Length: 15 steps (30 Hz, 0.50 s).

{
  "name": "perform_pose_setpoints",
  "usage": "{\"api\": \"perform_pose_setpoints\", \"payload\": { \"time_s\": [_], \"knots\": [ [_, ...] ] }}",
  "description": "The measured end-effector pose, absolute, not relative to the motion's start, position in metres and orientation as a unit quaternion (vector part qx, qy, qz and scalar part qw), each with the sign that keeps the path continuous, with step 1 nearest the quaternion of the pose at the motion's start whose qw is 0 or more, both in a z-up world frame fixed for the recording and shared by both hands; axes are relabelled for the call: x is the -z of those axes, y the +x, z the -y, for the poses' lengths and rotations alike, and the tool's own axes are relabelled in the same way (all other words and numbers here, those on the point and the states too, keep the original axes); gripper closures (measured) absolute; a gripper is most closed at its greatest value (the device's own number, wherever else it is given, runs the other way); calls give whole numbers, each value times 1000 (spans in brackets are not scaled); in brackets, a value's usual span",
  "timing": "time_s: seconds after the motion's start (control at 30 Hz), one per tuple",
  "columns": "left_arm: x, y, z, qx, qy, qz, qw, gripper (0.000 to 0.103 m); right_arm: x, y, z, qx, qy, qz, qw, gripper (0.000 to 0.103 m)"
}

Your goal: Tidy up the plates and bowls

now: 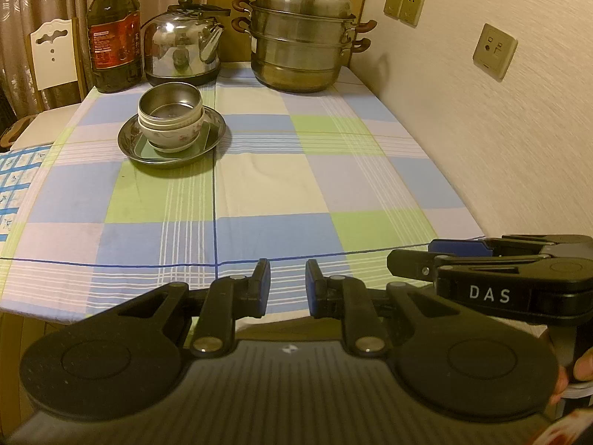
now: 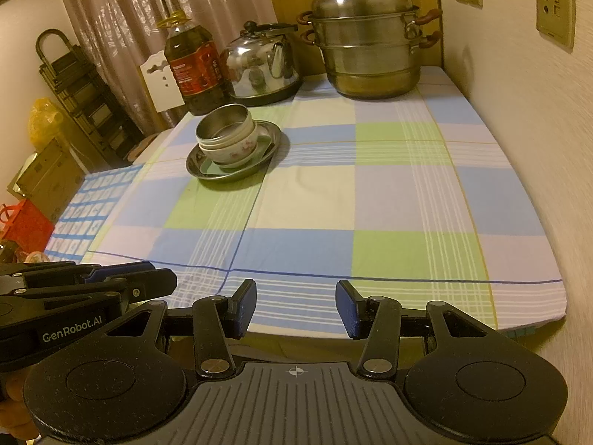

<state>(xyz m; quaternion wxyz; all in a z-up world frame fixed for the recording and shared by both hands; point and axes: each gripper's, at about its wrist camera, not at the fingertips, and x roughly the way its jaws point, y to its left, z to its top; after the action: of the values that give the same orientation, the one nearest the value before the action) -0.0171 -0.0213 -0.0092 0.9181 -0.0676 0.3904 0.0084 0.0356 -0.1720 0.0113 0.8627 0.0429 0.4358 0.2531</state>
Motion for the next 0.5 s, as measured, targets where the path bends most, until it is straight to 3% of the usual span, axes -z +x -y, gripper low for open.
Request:
{"api": "perform_pose_setpoints", "payload": {
  "time_s": [0.5],
  "knots": [
    [9, -17, 21, -8, -67, -390, 918, 86, -11, 36, 172, -253, 43, -436, 863, 55]
  ]
}}
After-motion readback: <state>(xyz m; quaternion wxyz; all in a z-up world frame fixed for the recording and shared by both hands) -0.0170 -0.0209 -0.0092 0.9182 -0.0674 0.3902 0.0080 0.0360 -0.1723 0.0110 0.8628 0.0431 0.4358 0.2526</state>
